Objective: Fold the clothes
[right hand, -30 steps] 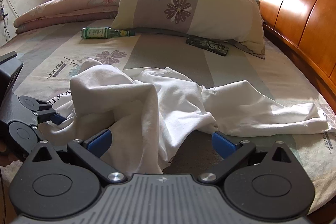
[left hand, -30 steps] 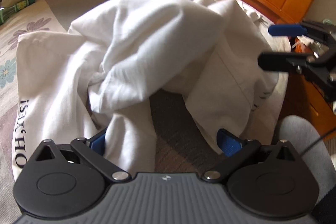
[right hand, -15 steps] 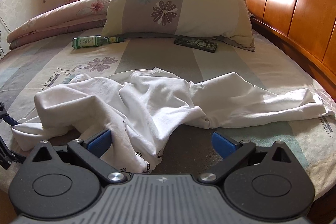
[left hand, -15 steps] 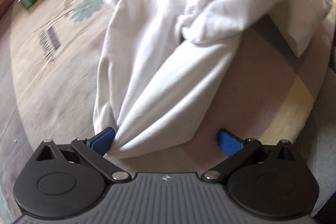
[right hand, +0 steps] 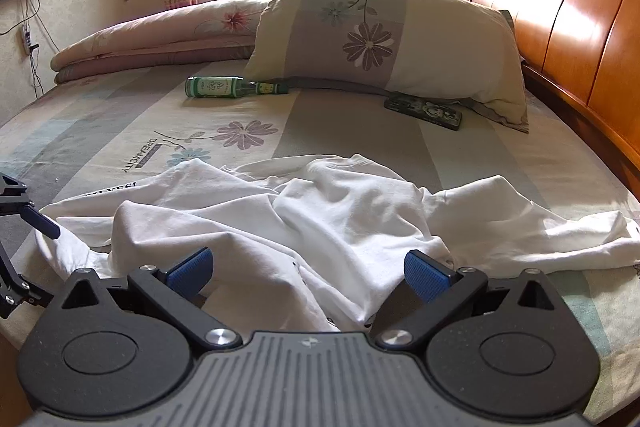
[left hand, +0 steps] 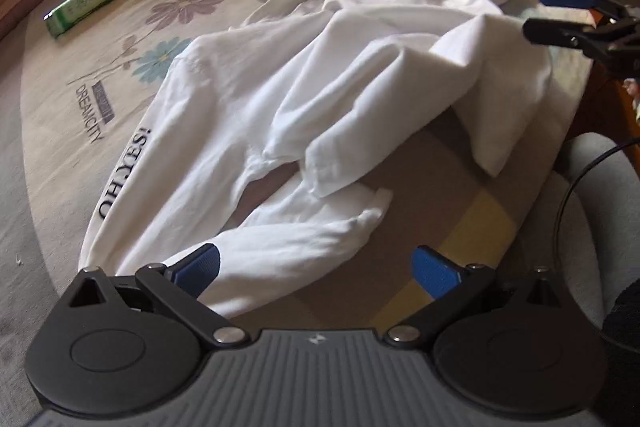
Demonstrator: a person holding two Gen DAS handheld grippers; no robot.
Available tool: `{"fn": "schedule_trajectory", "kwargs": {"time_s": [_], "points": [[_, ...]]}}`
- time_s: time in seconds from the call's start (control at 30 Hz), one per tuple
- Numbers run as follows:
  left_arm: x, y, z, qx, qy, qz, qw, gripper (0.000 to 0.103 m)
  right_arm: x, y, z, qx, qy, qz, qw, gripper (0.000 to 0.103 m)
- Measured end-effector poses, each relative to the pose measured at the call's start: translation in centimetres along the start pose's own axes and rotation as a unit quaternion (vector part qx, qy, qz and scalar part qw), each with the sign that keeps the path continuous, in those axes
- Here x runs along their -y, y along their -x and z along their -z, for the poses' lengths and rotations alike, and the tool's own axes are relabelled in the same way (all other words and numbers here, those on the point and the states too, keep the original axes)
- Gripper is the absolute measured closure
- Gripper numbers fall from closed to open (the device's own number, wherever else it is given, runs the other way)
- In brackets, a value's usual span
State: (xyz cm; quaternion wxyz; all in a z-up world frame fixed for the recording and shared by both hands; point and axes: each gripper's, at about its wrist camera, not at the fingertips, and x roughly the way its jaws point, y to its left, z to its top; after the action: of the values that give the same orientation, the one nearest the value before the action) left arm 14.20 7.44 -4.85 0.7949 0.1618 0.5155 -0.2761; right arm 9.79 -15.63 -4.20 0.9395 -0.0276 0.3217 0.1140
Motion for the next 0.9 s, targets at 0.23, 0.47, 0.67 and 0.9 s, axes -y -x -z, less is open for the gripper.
{"fn": "schedule_trajectory", "kwargs": {"time_s": [0.23,0.47,0.67,0.9], "points": [[-0.5,-4.1,-2.9,0.042,0.073,-0.014,0.9964,0.001,-0.4,0.8,0.4,-0.004,0.009,0.011,1.000,0.000],[0.2,-5.6,0.2,-0.002,0.100,0.065,0.9928,0.001,0.5,0.7,0.9,-0.010,-0.013,0.010,1.000,0.000],[0.3,-2.1,2.1,0.033,0.121,0.042,0.9912,0.001,-0.2,0.6,1.3,-0.010,-0.003,-0.001,1.000,0.000],[-0.3,-0.6,6.0,0.044,0.187,0.028,0.9810,0.001,-1.2,0.6,1.4,-0.009,0.008,-0.027,1.000,0.000]]}}
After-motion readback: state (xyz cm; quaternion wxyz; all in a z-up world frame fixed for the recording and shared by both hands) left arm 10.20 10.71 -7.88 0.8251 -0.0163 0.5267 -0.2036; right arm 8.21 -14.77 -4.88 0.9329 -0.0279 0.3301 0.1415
